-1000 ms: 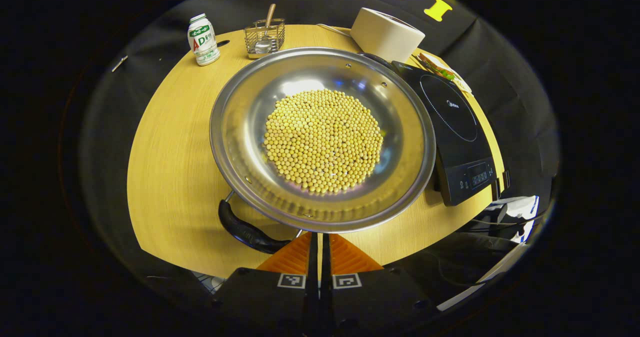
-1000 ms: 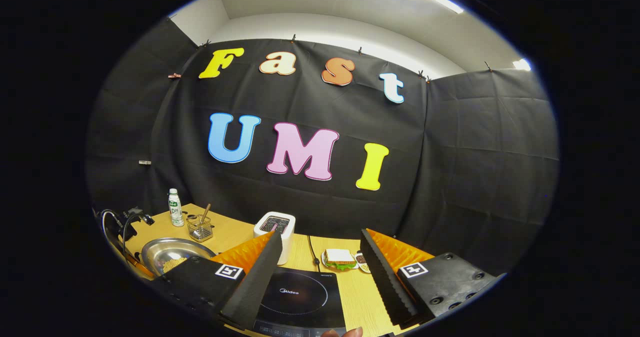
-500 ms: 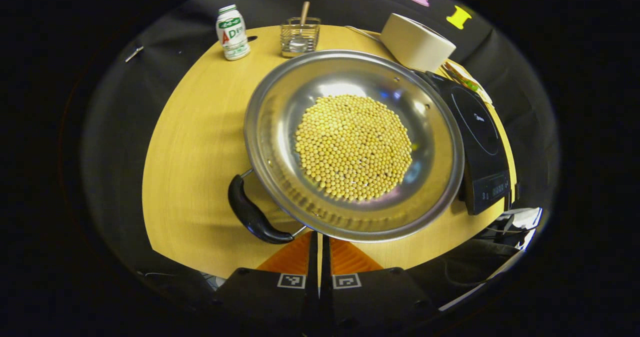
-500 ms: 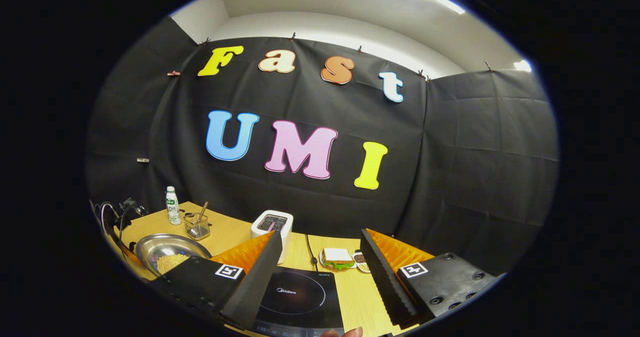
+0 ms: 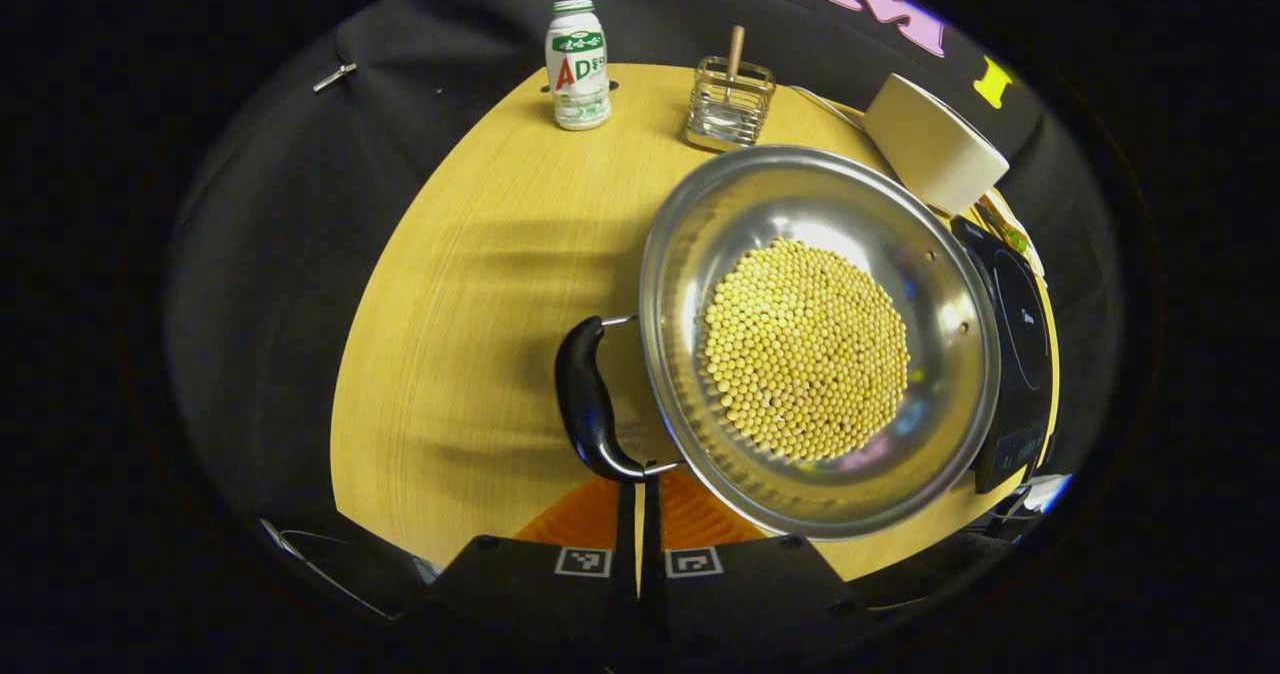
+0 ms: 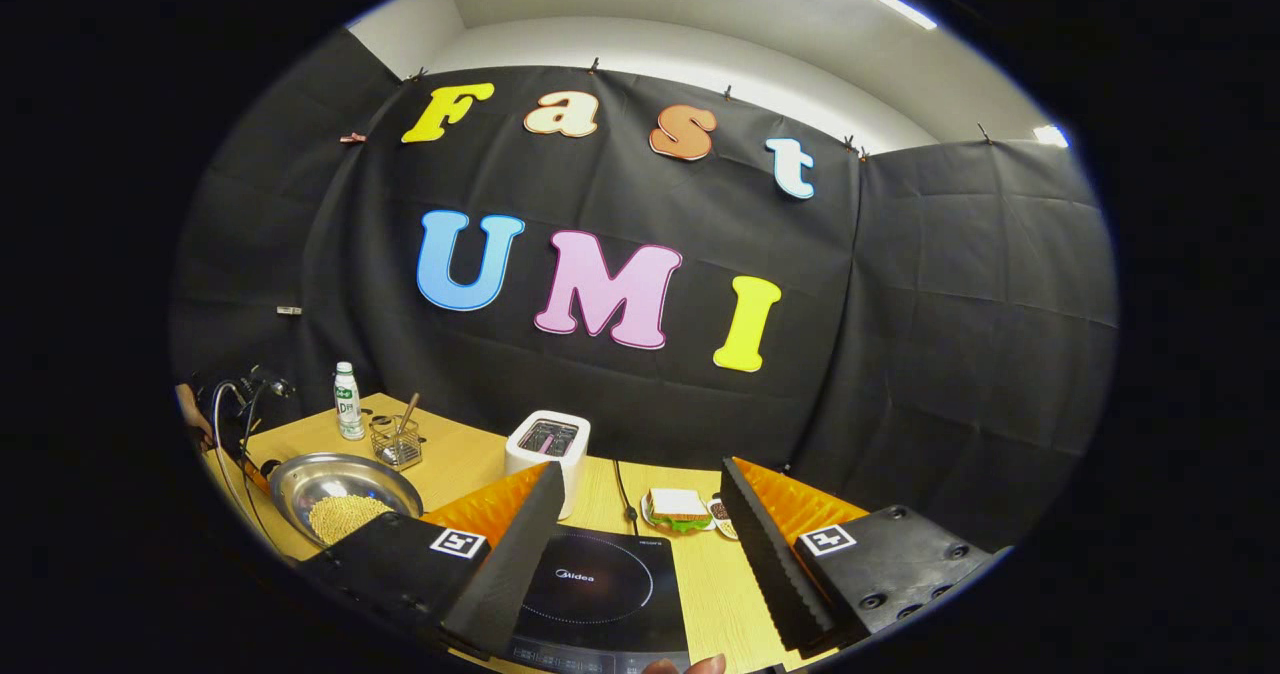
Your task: First push the handle of the pot to place it horizontally, then grasp the pot with both hands and set it on the induction cooktop.
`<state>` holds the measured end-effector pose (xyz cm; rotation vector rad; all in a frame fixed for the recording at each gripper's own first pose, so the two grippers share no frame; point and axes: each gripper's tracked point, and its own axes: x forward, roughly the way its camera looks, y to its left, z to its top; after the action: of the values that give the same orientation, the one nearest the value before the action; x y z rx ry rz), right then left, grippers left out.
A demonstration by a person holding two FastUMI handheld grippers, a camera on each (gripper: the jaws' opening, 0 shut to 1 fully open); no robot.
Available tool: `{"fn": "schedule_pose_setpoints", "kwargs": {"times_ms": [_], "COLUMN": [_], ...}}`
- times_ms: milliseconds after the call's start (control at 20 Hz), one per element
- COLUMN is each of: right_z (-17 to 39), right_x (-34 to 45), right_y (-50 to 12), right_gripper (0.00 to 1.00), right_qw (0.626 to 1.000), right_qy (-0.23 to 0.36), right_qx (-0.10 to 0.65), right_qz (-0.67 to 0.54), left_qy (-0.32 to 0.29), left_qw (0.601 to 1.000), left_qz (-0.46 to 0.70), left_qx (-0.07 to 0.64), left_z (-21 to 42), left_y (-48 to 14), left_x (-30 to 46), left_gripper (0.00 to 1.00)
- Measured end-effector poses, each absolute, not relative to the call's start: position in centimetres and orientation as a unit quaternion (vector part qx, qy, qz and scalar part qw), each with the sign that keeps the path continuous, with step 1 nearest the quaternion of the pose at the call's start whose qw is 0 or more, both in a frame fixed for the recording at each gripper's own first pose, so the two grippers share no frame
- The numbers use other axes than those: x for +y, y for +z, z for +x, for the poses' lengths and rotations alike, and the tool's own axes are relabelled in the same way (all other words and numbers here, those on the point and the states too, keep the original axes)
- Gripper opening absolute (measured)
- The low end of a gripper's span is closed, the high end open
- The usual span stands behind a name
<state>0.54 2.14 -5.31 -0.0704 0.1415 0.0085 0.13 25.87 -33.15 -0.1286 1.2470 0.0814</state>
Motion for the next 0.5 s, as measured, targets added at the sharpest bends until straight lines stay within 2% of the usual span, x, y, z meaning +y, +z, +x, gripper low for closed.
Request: {"fn": "schedule_pose_setpoints", "kwargs": {"times_ms": [500], "right_z": [0.1], "right_x": [3.9], "right_y": [-8.0], "right_gripper": [0.98], "right_qw": [0.992], "right_qy": [0.028], "right_qx": [0.118], "right_qz": [-0.046], "left_qy": [0.056], "left_qw": [0.832], "left_qz": [-0.020], "left_qx": [0.552], "left_z": [5.7], "left_y": [-33.6], "left_x": [28.4], "left_gripper": [0.05]}}
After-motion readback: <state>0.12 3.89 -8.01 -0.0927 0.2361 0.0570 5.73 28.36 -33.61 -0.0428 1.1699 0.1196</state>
